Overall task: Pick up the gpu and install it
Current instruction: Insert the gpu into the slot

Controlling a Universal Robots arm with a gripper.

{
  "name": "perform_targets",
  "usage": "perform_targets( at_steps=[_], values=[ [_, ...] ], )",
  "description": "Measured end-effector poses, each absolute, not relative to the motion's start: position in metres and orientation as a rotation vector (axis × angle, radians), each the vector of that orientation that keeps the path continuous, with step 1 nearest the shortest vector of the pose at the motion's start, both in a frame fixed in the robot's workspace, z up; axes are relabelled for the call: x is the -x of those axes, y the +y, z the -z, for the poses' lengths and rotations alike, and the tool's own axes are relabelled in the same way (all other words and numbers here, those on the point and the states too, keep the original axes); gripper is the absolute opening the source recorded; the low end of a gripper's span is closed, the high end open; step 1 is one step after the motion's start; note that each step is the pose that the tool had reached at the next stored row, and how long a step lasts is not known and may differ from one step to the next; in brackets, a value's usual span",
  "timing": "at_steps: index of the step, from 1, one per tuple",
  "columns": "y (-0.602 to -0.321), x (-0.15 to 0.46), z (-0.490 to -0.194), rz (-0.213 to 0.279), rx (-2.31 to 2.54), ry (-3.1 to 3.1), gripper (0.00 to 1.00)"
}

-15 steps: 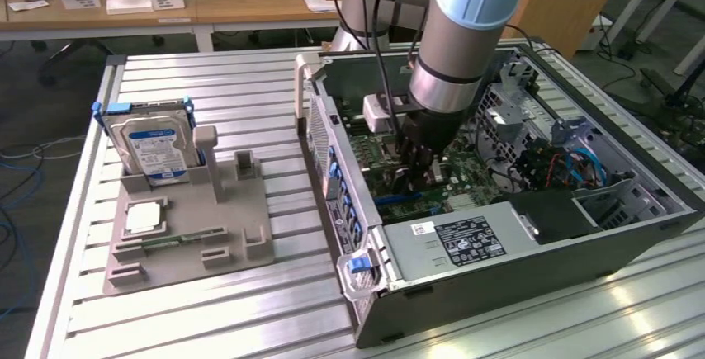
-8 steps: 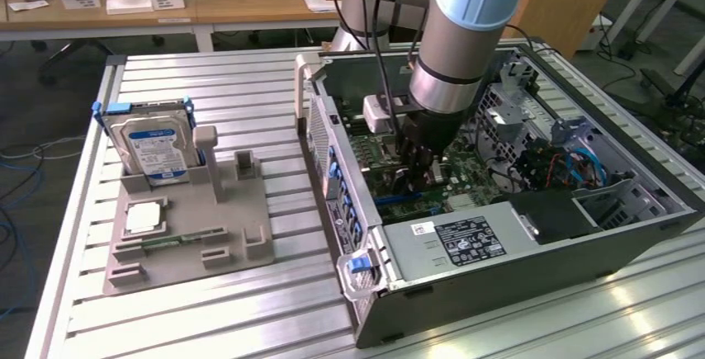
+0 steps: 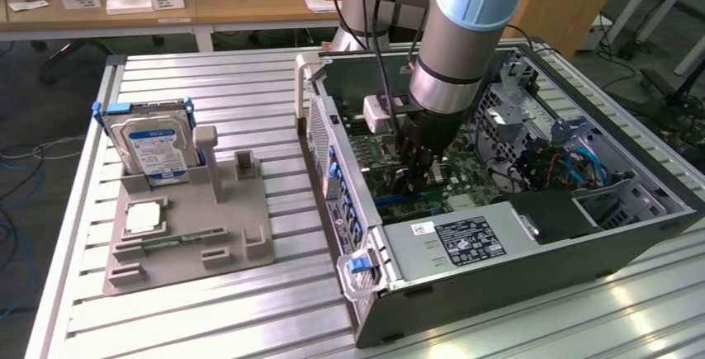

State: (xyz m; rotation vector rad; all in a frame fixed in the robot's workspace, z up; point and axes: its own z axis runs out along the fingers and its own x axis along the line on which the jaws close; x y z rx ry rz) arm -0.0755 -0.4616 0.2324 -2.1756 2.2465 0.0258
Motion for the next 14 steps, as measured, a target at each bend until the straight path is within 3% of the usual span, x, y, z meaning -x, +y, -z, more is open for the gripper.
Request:
perform_targets(
  at_steps=[14],
  values=[
    [-0.4610, 0.0767, -0.2262, -0.025, 2.176, 2.247, 0.28]
  ],
)
